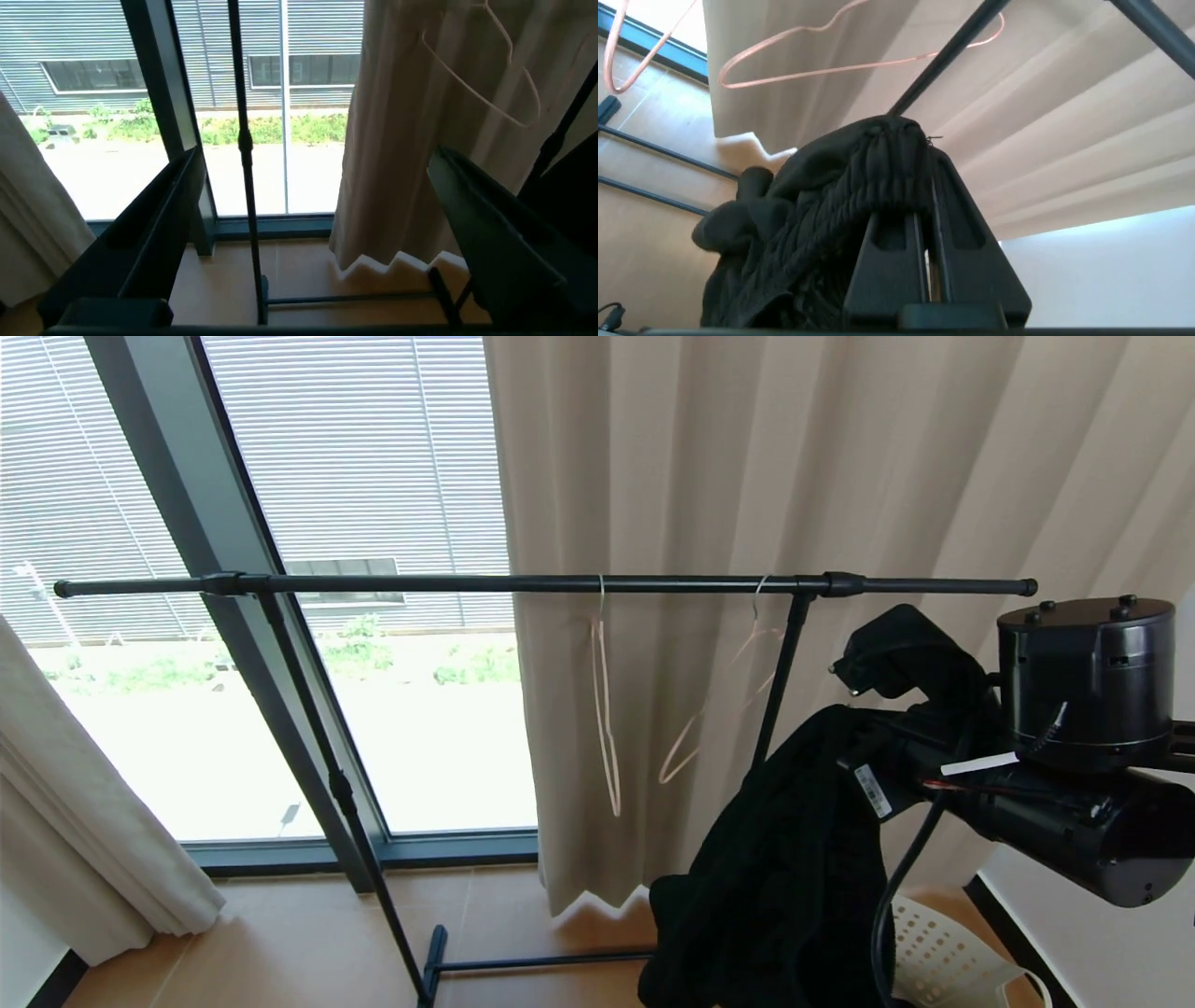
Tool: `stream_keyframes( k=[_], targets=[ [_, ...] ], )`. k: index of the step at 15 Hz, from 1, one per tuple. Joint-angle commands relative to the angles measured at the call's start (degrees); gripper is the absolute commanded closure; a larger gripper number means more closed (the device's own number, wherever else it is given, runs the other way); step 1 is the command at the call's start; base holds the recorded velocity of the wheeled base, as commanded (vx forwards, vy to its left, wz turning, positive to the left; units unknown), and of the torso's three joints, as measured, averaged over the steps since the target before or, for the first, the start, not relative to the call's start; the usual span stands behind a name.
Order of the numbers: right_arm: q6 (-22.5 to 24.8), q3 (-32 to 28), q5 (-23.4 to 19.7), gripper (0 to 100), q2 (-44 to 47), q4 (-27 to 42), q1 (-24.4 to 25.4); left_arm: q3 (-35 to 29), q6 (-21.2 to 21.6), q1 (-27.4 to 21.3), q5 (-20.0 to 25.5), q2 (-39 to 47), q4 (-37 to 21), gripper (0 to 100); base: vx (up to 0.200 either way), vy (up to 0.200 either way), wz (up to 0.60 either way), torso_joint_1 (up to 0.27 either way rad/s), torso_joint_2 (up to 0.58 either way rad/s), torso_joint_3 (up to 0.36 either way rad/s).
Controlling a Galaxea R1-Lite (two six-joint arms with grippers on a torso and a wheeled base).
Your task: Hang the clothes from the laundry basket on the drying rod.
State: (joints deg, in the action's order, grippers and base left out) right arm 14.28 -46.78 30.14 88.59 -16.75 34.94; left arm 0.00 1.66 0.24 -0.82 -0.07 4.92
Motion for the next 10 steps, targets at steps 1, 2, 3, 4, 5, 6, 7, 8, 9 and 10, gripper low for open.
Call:
stream_keyframes(
  k=[1,2,3,4,5,6,7,8,9,10],
  targets=[
    [-0.1,-0.2,0.0,100,0.6,-0.1,0.0,0.0,0.0,0.0,-0.1,0.1,0.0,0,0.0,0.0,0.0,0.0,0.0,0.0],
    [-0.2,-0.2,-0.2,100,1.4,-0.6,0.0,0.0,0.3,0.0,-0.1,0.1,0.0,0,0.0,0.0,0.0,0.0,0.0,0.0],
    [-0.2,0.2,0.0,100,2.3,-2.0,0.0,0.0,0.4,0.0,0.0,0.1,0.0,0,0.0,0.0,0.0,0.0,0.0,0.0],
    [-0.2,0.4,0.0,100,3.0,-2.8,0.0,0.0,0.4,0.0,0.0,0.1,0.0,0,0.0,0.0,0.0,0.0,0.0,0.0],
    [-0.3,-0.2,-0.1,100,3.9,-2.9,0.0,0.0,0.4,-0.1,0.0,0.1,0.0,0,0.0,0.0,0.0,0.0,0.0,0.0],
    [-0.4,-0.5,-0.3,100,4.8,-2.8,-0.1,0.0,0.3,0.0,-0.2,0.1,-0.2,0,0.0,0.0,0.0,0.0,0.0,0.0],
    [-0.4,-0.4,-0.5,100,5.1,-2.8,-0.4,0.0,0.3,0.1,-0.4,0.1,-0.2,0,0.0,0.0,0.0,0.0,0.0,0.0],
    [-0.5,0.3,-1.0,100,5.4,-2.6,-1.5,0.0,0.4,0.1,-0.3,0.1,-1.4,0,0.0,0.0,0.0,0.0,0.0,0.0],
    [-0.7,-0.2,-1.1,100,5.4,-2.8,-1.5,0.0,0.0,0.2,0.0,2.0,-3.1,0,0.0,0.0,0.0,0.0,0.0,0.0],
    [-1.9,-0.8,-1.1,100,5.2,-2.8,-1.4,0.0,-1.4,-0.2,0.1,5.6,-3.4,0,0.0,0.0,0.0,0.0,0.0,0.0]
  ],
)
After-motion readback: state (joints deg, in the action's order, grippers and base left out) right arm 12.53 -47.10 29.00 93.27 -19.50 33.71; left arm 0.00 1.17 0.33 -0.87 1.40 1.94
